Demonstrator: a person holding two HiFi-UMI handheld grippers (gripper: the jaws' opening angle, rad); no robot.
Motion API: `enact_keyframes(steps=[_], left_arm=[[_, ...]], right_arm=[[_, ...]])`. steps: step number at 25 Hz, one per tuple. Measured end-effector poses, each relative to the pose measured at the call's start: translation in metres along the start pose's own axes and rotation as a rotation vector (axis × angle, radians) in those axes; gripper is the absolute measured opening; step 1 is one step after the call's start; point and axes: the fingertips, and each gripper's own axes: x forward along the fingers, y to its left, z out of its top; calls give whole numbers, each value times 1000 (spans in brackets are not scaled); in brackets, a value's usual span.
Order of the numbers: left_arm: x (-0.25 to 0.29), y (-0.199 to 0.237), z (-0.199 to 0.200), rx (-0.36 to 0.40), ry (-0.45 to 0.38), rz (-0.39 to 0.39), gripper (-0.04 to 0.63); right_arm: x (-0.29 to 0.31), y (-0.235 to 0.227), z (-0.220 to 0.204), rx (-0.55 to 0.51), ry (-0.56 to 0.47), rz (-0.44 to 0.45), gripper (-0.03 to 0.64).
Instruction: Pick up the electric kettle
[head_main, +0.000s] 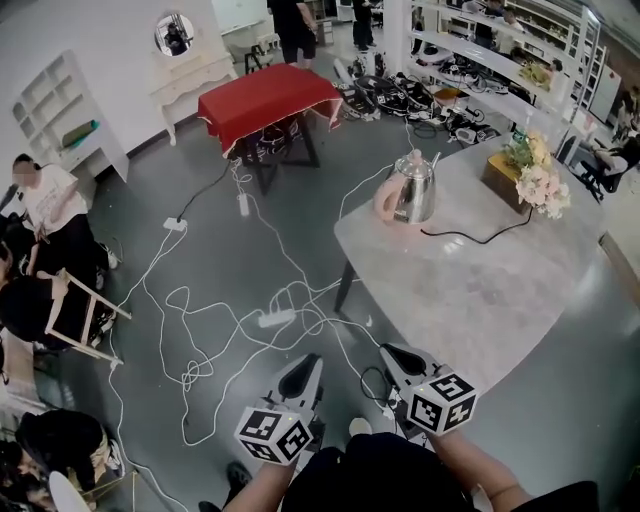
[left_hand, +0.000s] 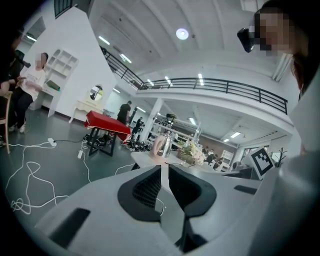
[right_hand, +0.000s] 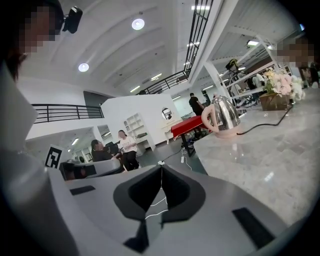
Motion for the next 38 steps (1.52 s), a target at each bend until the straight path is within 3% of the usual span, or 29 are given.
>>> enact_keyframes(steps=[16,38], left_arm=[[34,16,10,24,34,-71,46],[112,107,53,32,145,-267,46]], right_arm=[[14,-16,9,19,-24,-72,8],[122,-22,45,70,-52,-236,7]])
